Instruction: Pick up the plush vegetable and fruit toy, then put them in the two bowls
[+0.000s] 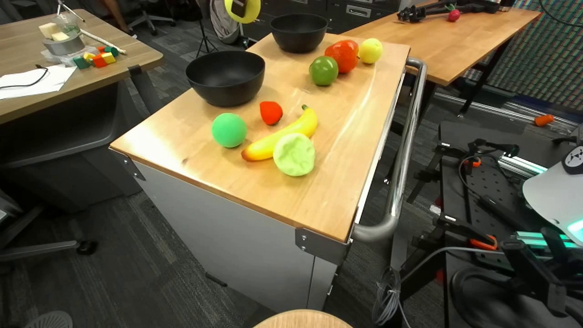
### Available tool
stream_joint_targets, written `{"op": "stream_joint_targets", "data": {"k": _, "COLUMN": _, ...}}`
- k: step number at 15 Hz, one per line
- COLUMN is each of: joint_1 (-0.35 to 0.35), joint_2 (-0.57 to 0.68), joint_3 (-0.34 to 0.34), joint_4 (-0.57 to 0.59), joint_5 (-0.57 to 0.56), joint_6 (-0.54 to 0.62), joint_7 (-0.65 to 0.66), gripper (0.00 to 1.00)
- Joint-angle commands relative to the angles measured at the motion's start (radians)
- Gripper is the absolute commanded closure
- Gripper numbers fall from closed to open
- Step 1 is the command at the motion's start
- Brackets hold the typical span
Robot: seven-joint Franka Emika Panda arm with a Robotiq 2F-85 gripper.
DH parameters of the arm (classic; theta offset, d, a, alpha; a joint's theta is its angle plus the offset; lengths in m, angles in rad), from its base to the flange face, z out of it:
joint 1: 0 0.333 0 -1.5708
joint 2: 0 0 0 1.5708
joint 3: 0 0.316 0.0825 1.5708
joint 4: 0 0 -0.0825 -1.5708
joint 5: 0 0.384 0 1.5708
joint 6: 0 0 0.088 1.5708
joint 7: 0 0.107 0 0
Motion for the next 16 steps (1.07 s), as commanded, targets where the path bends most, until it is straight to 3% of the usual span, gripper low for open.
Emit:
{"op": "stream_joint_targets", "data": {"k": 1, "joint_1": -0.018, "joint_2": 0.195, "joint_3": -0.037, "joint_4": 0.147, "joint_5": -0.142, "joint_6": 0.095, "joint_7": 0.141, "gripper": 0.72}}
{"op": "stream_joint_targets", "data": {"k": 6, "joint_1": -0.038, "joint_2": 0.355, "joint_3": -0.032, "joint_4": 0.236, "joint_5": -0.040, "joint_6": 0.121, "joint_7": 0.116, "gripper": 0.72}}
{"op": "stream_joint_targets", "data": {"k": 7, "joint_1": -0.046, "joint_2": 0.365, "joint_3": -0.019, "joint_4": 0.240, "joint_5": -0.011, "joint_6": 0.117, "joint_7": 0.097, "gripper": 0.24}}
{"op": "stream_joint_targets", "data": {"k": 8, "joint_1": -0.010, "joint_2": 0.363, "joint_3": -0.050, "joint_4": 0.232, "joint_5": 0.062, "joint_6": 0.123, "joint_7": 0.044, "gripper": 0.21}}
{"op": "stream_joint_targets", "data": {"k": 10, "joint_1": -0.038, "joint_2": 0.331, "joint_3": 0.014, "joint_4": 0.199, "joint_5": 0.242, "joint_6": 0.081, "joint_7": -0.102, "gripper": 0.08}}
{"op": "stream_joint_targets", "data": {"k": 11, "joint_1": -0.132, "joint_2": 0.299, "joint_3": 0.143, "joint_4": 0.180, "joint_5": 0.328, "joint_6": 0.016, "joint_7": -0.187, "gripper": 0.01}}
{"op": "stream_joint_targets", "data": {"k": 12, "joint_1": -0.131, "joint_2": 0.276, "joint_3": 0.161, "joint_4": 0.175, "joint_5": 0.410, "joint_6": -0.028, "joint_7": -0.255, "gripper": 0.00}}
{"op": "stream_joint_targets", "data": {"k": 13, "joint_1": -0.069, "joint_2": 0.238, "joint_3": 0.113, "joint_4": 0.166, "joint_5": 0.458, "joint_6": -0.099, "joint_7": -0.280, "gripper": 0.00}}
{"op": "stream_joint_targets", "data": {"k": 16, "joint_1": -0.013, "joint_2": 0.123, "joint_3": 0.082, "joint_4": 0.129, "joint_5": 0.454, "joint_6": -0.308, "joint_7": -0.249, "gripper": 0.00}}
